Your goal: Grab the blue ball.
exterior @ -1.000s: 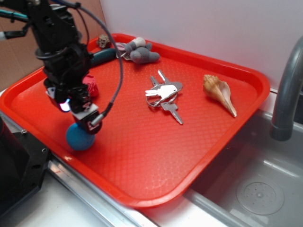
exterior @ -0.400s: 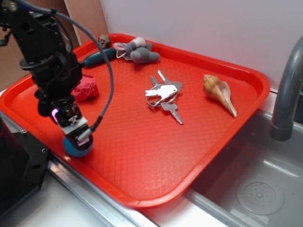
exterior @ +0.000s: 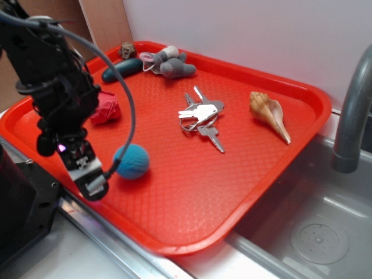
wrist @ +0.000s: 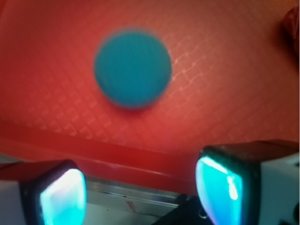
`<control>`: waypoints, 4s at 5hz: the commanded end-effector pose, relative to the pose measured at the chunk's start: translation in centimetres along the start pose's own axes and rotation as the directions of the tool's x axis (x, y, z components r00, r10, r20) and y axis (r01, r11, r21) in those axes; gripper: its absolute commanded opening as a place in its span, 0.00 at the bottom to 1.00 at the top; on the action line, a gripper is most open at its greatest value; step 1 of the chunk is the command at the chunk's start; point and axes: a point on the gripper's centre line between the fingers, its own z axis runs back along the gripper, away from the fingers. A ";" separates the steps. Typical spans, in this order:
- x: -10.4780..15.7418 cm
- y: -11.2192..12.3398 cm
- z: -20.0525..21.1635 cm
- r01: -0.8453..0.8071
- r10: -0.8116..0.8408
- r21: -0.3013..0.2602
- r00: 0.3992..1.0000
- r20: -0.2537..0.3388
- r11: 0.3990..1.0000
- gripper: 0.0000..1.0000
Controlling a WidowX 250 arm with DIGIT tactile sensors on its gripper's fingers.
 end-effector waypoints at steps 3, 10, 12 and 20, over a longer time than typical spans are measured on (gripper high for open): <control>3.3 -2.5 -1.1 0.101 -0.101 0.007 0.995 -0.012 0.995 1.00; 9.8 -2.4 -3.9 0.211 -0.213 -0.048 0.975 -0.067 0.976 0.00; 15.4 1.6 -0.4 0.137 -0.136 -0.050 0.990 0.027 0.989 0.00; -1.8 2.1 4.4 -0.037 0.069 0.202 0.986 -0.154 0.979 1.00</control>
